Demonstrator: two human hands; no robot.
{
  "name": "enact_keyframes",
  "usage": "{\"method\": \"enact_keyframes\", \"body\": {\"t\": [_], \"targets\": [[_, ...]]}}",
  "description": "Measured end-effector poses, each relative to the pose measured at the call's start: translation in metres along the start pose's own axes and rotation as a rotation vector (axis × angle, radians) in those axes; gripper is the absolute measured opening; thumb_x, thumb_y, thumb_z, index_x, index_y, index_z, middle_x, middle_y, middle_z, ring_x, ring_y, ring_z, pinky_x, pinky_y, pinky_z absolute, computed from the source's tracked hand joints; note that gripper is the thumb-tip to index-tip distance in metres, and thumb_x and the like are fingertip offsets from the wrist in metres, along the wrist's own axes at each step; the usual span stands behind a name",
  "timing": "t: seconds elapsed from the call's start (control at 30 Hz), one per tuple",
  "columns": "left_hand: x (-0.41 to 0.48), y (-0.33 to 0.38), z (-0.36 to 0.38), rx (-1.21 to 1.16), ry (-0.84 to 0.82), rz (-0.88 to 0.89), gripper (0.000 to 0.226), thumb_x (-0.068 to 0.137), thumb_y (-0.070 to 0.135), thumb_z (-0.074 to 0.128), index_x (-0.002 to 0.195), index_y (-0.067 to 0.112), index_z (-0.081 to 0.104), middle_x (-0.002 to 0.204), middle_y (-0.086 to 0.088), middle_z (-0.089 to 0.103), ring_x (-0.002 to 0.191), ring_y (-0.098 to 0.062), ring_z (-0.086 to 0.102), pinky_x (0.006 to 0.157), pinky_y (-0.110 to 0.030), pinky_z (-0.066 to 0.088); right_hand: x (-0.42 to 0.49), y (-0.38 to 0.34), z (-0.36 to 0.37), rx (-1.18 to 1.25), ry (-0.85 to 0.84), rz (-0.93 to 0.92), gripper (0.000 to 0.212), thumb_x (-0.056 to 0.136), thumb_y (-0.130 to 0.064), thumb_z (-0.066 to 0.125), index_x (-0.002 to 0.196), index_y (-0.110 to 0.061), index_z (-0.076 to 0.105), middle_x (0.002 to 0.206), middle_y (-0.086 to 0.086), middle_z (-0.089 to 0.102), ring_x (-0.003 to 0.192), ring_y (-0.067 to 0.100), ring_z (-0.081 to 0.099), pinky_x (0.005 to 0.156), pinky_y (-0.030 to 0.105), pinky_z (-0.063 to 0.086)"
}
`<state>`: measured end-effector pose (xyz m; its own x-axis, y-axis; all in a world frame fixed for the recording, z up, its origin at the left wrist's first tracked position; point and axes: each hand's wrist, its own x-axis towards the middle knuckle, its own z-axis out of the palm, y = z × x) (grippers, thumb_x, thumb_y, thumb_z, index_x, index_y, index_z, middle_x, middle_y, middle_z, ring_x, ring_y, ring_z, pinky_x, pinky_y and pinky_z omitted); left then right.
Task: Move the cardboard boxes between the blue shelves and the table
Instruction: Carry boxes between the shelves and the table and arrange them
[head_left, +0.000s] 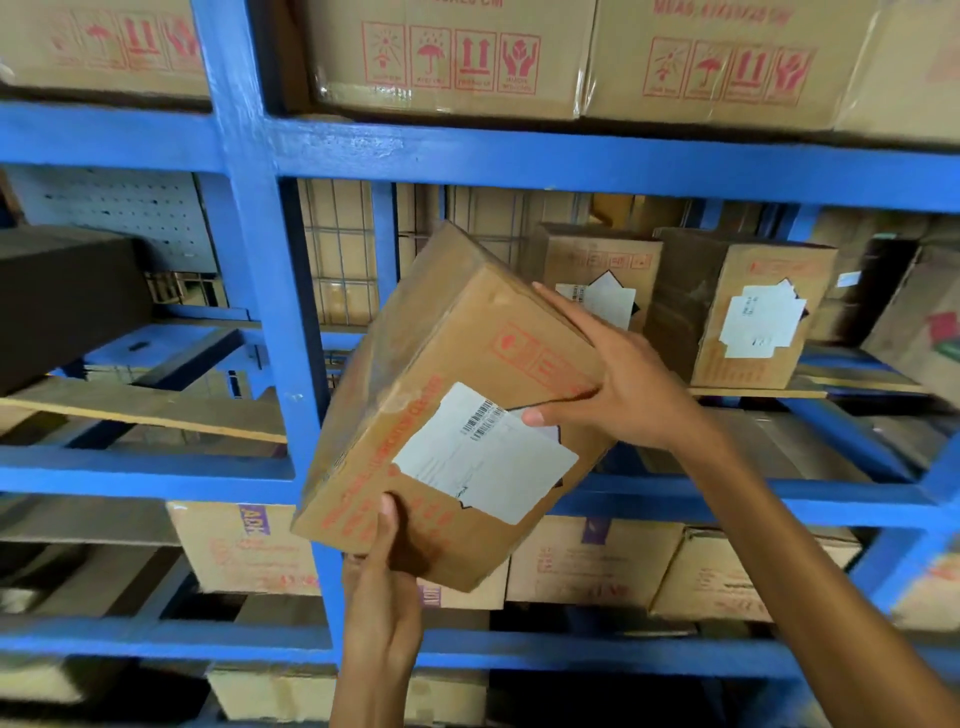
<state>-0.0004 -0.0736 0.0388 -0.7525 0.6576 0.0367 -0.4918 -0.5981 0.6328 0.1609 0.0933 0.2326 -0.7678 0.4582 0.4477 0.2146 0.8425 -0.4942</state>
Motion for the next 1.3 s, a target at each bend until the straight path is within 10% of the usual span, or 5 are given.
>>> {"method": "enact_keyframes", "body": {"t": [0.27,0.43,0.63,0.93,1.3], "targets": [[-0.079,0.027,0.03,0.337,0.105,0.198,0.097,0.052,0.054,0.094,0.133,0.013,0.06,0.119,0.002,0.074,0.111,-0.009,0.069,0.103,-0.035,0.049,-0.113,0.02,0.005,0.339,0.255,0.152,0.103,0.062,-0.035,0.089,0.14,-0.055,0.025,0.118,-0.041,0.042,0.1,-0.037,0.043,0.072,-0.006,0.041],[-0.13,0.032,0.043,0.538,0.06,0.249,0.067,0.063,0.038,0.091,0.121,0.018,0.065,0.111,0.005,0.076,0.105,-0.006,0.07,0.088,-0.023,0.055,-0.19,0.032,0.018,0.434,0.374,0.252,0.107,0.058,-0.045,0.092,0.15,-0.031,0.04,0.12,-0.036,0.055,0.107,-0.024,0.053,0.081,-0.001,0.045],[-0.147,0.015,0.066,0.644,-0.074,0.252,0.064,0.053,0.05,0.085,0.108,0.022,0.068,0.097,0.012,0.078,0.094,-0.007,0.073,0.075,-0.018,0.056,-0.274,0.026,0.018,0.451,0.643,0.421,0.092,0.057,-0.057,0.093,0.137,-0.044,0.048,0.123,-0.027,0.063,0.113,-0.012,0.06,0.091,0.012,0.049],[-0.14,-0.067,0.116,0.776,-0.613,0.098,0.091,0.042,0.035,0.1,0.123,0.03,0.057,0.104,0.028,0.066,0.096,0.019,0.06,0.079,-0.012,0.049,-0.38,0.003,-0.01,0.191,1.072,0.659,0.095,0.056,-0.039,0.095,0.138,-0.023,0.052,0.12,-0.03,0.067,0.113,-0.005,0.063,0.091,0.018,0.055],[-0.249,-0.18,0.197,0.618,-1.35,-0.285,0.071,0.045,0.036,0.095,0.107,0.03,0.062,0.098,0.018,0.076,0.092,0.002,0.071,0.078,-0.016,0.053,-0.533,-0.114,-0.008,-0.234,1.577,0.955,0.1,0.063,-0.028,0.096,0.147,-0.033,0.042,0.125,-0.025,0.064,0.115,-0.004,0.062,0.086,0.016,0.055]]}}
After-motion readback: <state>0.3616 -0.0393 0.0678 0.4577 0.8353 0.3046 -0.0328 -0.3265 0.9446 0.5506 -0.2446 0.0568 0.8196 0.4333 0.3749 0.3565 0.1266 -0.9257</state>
